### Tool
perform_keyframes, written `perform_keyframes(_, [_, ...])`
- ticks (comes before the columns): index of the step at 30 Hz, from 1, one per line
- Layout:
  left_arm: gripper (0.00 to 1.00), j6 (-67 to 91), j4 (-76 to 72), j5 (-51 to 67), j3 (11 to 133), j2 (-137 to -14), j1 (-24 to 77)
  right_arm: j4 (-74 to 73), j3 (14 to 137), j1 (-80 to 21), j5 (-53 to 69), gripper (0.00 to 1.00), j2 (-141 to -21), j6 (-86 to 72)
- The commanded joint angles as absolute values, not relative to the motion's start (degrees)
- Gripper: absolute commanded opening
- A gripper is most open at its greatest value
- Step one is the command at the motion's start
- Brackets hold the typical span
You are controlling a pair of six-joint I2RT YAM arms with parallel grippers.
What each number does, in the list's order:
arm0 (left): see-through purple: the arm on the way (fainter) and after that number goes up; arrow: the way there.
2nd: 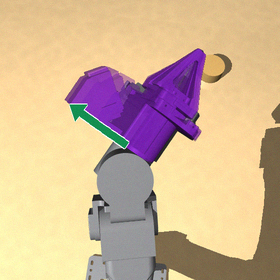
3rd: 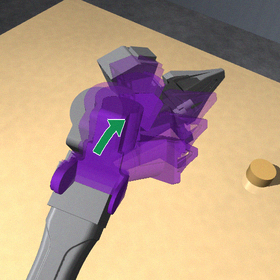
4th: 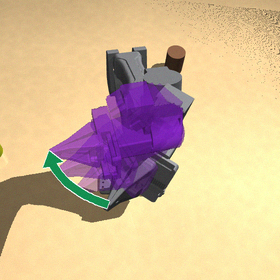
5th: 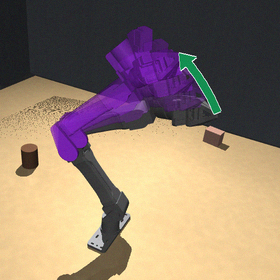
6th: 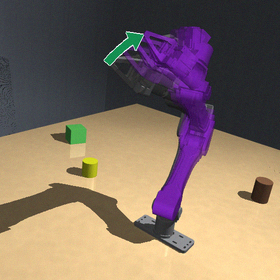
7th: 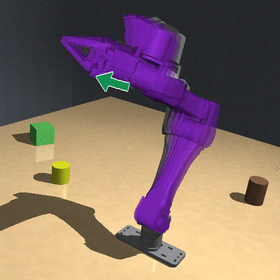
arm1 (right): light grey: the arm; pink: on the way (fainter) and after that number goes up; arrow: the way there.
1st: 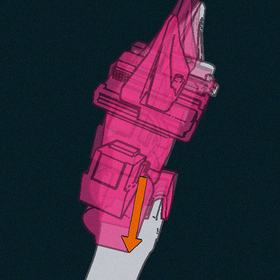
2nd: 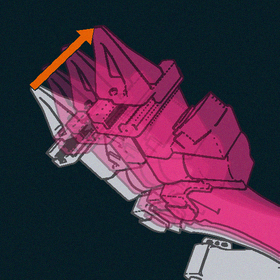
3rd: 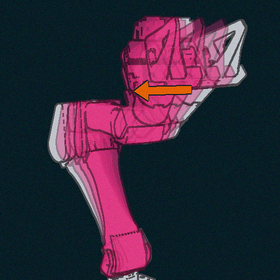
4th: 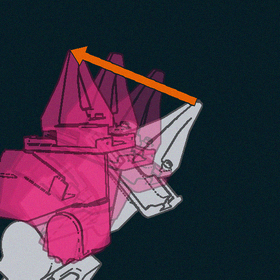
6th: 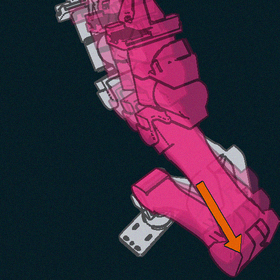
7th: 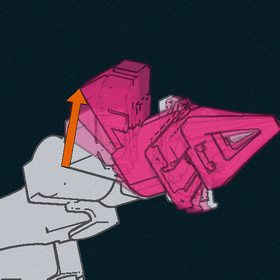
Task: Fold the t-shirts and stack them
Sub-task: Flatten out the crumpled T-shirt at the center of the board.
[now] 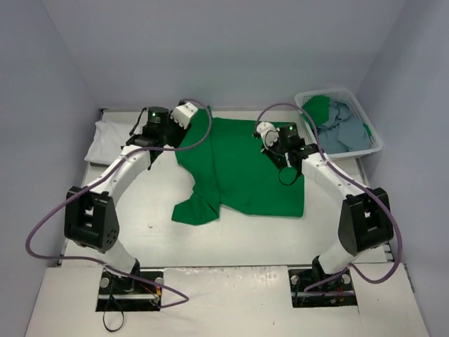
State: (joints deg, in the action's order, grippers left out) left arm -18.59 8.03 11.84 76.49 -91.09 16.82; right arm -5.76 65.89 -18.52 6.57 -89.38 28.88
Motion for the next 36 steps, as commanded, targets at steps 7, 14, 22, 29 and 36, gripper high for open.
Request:
perform_keyframes(7, [0.0, -14.4, 10.7, 15.9, 84.4, -107.1, 15.8, -13.6, 61.5, -18.6, 14.5, 0.0, -93.0, 29.0])
perform_keyframes(14, [0.0, -7.7, 18.5, 20.7, 95.7, -116.5, 15.2, -13.8, 59.9, -18.6, 13.1, 0.0, -91.5, 28.8])
perform_keyframes(22, [0.0, -7.9, 20.9, 22.0, 93.7, -117.5, 15.2, -15.1, 59.0, -18.7, 13.2, 0.0, -91.6, 28.3])
perform_keyframes(29, [0.0, -10.3, 23.6, 20.5, 92.0, -118.2, 15.0, -15.0, 58.9, -18.7, 12.5, 0.0, -94.3, 27.9])
perform_keyframes(36, [0.0, -11.2, 25.9, 17.8, 95.0, -123.5, 13.8, -16.1, 58.7, -19.4, 12.0, 0.0, -95.8, 27.6])
